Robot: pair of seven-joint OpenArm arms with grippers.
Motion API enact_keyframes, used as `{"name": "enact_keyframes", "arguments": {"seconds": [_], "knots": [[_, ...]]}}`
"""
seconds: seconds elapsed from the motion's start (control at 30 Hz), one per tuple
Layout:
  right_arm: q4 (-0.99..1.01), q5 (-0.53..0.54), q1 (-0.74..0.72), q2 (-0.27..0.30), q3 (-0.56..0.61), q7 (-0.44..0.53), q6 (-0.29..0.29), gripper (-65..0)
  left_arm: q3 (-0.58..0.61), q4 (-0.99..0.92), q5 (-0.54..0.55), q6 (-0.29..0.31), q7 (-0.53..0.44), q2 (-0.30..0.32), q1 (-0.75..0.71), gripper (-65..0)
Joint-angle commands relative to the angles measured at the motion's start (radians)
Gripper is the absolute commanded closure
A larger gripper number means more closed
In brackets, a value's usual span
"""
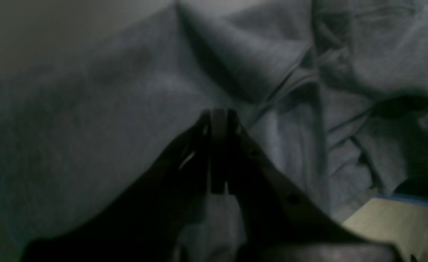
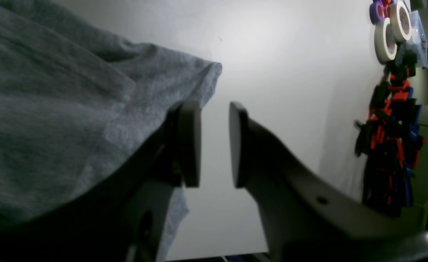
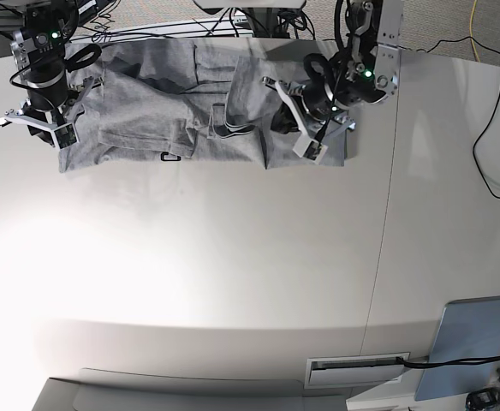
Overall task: Fold the T-shirt properly
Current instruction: 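Fold the strip's end with the left gripper toward the middle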
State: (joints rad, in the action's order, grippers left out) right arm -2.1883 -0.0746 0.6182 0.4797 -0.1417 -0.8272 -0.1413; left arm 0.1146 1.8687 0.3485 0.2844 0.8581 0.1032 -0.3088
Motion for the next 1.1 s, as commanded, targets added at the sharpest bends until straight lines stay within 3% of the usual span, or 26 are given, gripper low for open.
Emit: {"name": "enact_keyframes", "arguments": {"seconds": [0.0, 0.07, 0.2, 0.4, 0.53, 0.7, 0.87, 1.07], "knots": [[-0.016, -0.008, 0.0, 0.013, -0.009, 0.023, 0.012, -14.2, 0.024, 0.013, 0.011, 0.004, -0.022, -0.003, 0.013, 0.0], [-0.016, -0.008, 0.0, 0.013, -0.009, 0.019, 0.012, -14.2, 0.069, 0.011, -0.018, -0.002, -0.022, -0.003, 0.029, 0.0], [-0.016, -0.008, 0.0, 0.014, -0.009, -0.001, 0.012, -14.2, 0.121, 0.007, -0.105, -0.113, -0.022, -0.003, 0.066, 0.0], [-0.016, -0.008, 0.0, 0.013, -0.009, -0.007, 0.012, -14.2, 0.121, 0.005, -0.101, -0.109, -0.062, -0.004, 0.091, 0.0], [-0.016, -0.008, 0.0, 0.013, -0.009, -0.006, 0.012, -14.2, 0.121, -0.039, -0.088, -0.108, -0.154, -0.009, 0.093, 0.0], [-0.016, -0.008, 0.0, 0.013, -0.009, -0.006, 0.012, -14.2, 0.126, -0.111, 0.033, -0.045, -0.233, -0.009, 0.126, 0.0], [-0.016, -0.008, 0.0, 0.013, -0.009, -0.006, 0.012, -14.2, 0.126, -0.121, 0.101, 0.033, -0.239, -0.009, 0.171, 0.0], [-0.016, -0.008, 0.0, 0.013, -0.009, -0.007, 0.012, -14.2, 0.124, -0.12, 0.109, 0.042, -0.239, -0.008, 0.21, 0.0]]}}
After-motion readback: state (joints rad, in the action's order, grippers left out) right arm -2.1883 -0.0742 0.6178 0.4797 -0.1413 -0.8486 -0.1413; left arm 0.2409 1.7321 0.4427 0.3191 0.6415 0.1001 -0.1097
